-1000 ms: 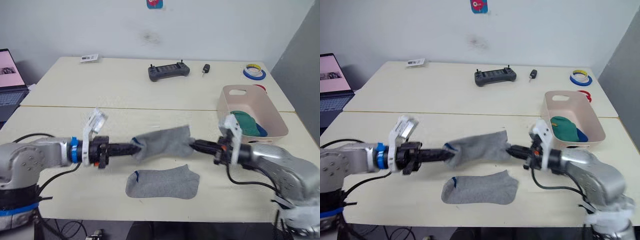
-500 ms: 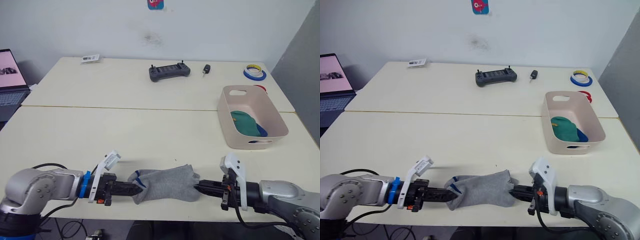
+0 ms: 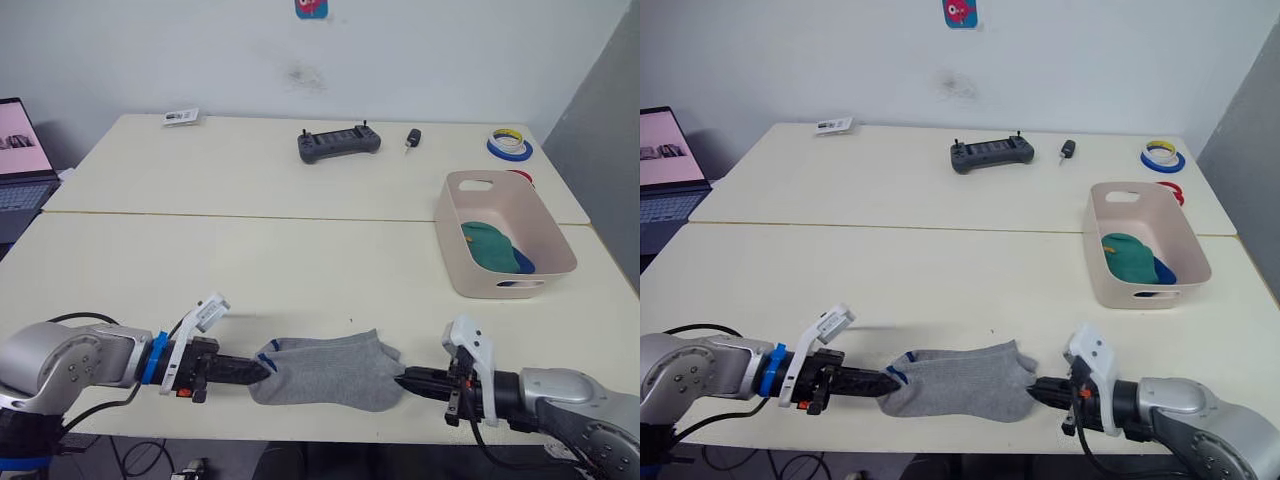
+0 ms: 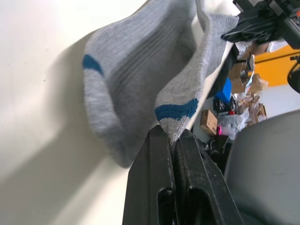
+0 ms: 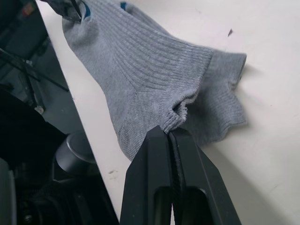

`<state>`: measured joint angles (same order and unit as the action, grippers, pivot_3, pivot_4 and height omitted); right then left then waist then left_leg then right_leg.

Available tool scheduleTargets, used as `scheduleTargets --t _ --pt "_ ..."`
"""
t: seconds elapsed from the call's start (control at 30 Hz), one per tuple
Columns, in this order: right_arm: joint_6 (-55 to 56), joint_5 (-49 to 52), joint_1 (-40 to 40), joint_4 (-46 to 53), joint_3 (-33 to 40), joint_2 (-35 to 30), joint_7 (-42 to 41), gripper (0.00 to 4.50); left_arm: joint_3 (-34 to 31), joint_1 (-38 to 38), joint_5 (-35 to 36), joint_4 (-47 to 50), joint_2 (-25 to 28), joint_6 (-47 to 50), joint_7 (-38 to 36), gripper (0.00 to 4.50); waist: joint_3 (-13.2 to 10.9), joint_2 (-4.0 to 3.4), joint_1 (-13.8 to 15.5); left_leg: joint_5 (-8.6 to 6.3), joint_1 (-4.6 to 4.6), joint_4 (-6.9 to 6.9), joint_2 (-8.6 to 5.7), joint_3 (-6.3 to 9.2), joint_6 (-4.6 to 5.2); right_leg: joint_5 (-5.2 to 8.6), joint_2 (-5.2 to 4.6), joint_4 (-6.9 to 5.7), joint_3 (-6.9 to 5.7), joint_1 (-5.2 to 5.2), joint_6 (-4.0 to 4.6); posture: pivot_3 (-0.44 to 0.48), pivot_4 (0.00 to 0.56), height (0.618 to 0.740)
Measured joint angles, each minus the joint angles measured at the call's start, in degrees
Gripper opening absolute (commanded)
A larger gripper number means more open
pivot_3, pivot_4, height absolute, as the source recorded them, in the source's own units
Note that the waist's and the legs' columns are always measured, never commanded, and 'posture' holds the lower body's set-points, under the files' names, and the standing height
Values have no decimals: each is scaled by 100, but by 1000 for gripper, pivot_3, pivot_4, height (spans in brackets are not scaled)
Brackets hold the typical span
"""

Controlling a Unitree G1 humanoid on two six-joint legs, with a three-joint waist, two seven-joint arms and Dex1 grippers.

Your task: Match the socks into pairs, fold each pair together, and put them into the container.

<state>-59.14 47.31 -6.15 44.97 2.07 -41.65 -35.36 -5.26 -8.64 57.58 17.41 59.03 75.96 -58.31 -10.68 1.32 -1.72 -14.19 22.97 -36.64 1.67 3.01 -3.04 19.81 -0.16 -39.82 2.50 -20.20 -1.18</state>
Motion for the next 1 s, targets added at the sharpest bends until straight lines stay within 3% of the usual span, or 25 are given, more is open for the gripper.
scheduleTargets --t 0.43,0.8,0.97,1.0 --pt "83 -488 334 -401 -571 109 350 49 927 -743 -884 -965 -404 -400 23 0 -1 2 3 0 3 -1 -1 1 0 -3 3 -1 -1 -3 4 0 150 740" --pt "96 -607 505 -486 -630 295 437 49 1126 -981 -1173 -1264 -660 -523 13 0 -1 2 1 0 3 -2 -1 0 0 -7 3 -4 -1 -2 13 0 150 740" --pt "78 -677 608 -595 -686 390 496 0 1125 -935 -1270 -1245 -641 -647 -95 1224 -1 2 -1 0 2 -2 -1 0 0 -8 3 -4 -1 -3 14 0 150 740" --pt "65 -676 613 -600 -686 405 512 467 1110 -902 -1268 -1223 -640 -688 -138 1560 -1 1 0 0 2 -2 -1 0 0 -9 3 -4 -1 -2 15 0 150 740"
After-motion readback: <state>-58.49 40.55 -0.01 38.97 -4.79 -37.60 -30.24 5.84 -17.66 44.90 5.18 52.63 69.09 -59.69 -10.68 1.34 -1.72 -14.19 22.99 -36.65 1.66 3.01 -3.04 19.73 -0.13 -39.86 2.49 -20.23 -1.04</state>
